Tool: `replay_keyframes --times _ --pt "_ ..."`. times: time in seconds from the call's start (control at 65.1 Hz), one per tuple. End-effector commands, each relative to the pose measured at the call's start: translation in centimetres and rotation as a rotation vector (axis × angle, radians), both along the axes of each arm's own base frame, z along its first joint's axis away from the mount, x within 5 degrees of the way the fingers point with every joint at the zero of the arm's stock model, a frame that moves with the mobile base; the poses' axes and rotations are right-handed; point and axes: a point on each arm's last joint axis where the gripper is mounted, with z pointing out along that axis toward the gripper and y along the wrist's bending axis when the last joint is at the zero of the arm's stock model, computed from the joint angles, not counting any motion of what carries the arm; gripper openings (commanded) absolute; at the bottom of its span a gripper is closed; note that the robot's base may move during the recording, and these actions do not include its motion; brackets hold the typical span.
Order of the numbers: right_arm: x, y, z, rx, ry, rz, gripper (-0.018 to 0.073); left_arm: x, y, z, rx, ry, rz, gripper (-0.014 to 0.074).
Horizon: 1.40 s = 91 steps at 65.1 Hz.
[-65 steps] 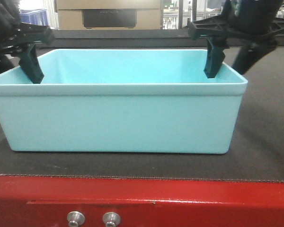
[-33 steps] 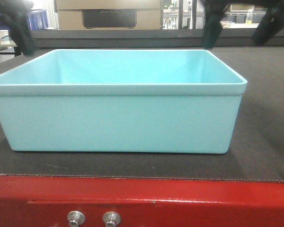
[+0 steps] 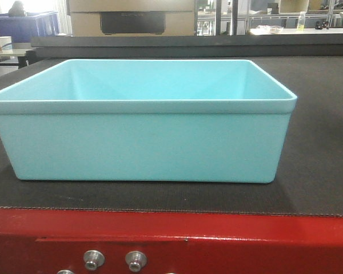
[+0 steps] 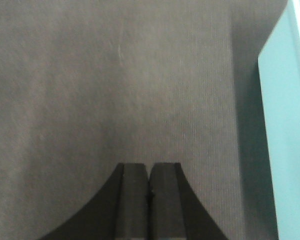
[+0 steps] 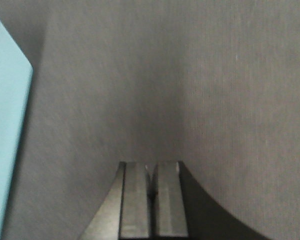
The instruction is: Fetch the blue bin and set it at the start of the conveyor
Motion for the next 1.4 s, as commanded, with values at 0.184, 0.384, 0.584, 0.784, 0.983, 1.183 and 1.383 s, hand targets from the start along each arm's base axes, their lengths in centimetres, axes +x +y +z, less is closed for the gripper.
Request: replay_keyframes --times 0.184,0.384,0.584,0.784,0.983,1.183,1.383 --pt "-5.3 -0.5 -1.8 -0.063 -0.130 0.027 -0.0162 -4.6 -0.1 -1.6 -0.004 -0.118 -0.014 -0.0111" --pt "-11.0 -0.4 -1.5 -0.074 -0.365 0.042 -0.0162 -9.7 -0.2 -1.3 -0.002 -0.304 -0.024 -0.0111" --pt "-16.0 -0.4 -0.1 -0.077 -0.616 0.042 -0.0162 -13.9 -0.2 -0.5 0.025 -0.475 -0.032 -0.0111" --pt "-20.2 -0.5 2.3 -0.098 -0.845 0.037 -0.0162 -17.2 -0.2 1.2 0.020 -0.649 -0.028 -0.0111" --pt "-22.2 -0.5 3.0 -0.100 -0.943 0.033 -0.0162 -19.4 -0.2 2.0 0.017 -0.754 -0.027 -0.0111" --pt "-22.2 -0.5 3.1 -0.100 -0.952 0.034 -0.0162 -19.7 -0.2 2.1 0.018 -0.779 -0.028 -0.0111" --pt "-22.2 -0.5 3.1 -0.100 -0.952 0.034 -0.0162 -19.7 -0.2 2.1 0.018 -0.779 -0.028 -0.0111"
